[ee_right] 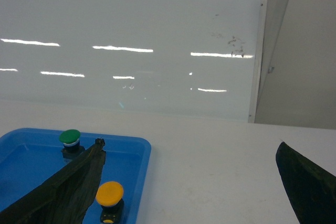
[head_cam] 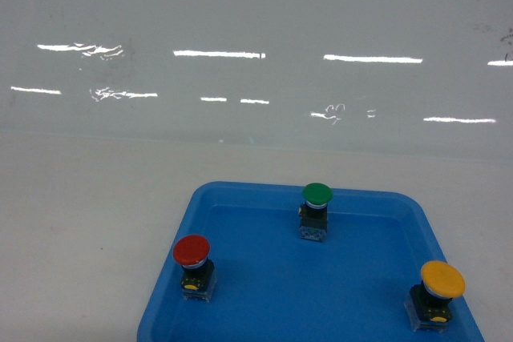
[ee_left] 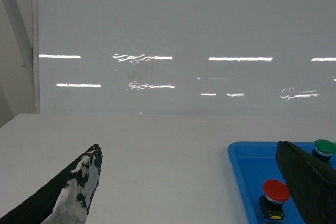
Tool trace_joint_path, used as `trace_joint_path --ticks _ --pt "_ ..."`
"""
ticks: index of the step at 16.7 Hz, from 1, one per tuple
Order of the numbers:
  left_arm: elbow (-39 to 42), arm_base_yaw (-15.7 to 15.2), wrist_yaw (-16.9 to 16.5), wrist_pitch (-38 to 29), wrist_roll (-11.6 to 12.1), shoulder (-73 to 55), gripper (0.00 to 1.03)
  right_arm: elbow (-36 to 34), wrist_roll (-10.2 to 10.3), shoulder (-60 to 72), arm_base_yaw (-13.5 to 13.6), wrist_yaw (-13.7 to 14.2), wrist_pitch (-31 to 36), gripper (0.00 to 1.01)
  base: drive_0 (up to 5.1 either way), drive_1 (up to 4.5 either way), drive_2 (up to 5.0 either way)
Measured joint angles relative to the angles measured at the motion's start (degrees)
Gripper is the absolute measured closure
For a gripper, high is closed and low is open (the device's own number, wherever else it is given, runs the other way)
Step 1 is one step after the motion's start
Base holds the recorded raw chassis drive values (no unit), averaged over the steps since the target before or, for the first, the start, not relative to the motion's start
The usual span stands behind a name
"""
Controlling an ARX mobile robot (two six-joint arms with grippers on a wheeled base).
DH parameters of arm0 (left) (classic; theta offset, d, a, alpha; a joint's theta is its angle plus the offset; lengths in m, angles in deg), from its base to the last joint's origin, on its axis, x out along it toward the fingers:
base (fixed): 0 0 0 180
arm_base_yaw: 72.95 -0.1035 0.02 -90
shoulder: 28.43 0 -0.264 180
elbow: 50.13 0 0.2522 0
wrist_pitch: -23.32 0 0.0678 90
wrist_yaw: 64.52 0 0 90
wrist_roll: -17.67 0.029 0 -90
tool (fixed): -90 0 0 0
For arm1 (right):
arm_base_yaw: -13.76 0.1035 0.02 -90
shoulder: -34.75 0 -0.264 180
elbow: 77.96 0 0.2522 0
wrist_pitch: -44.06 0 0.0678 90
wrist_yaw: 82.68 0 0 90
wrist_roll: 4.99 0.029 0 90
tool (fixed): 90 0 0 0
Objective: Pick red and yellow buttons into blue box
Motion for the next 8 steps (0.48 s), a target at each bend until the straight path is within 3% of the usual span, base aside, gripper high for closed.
trace_joint_path --ticks 8 --pt "0.0 0.0 0.0 0.0 0.0 0.0 0.05 0.0 0.0 0.0 0.0 0.0 0.0 0.03 0.0 0.00 0.0"
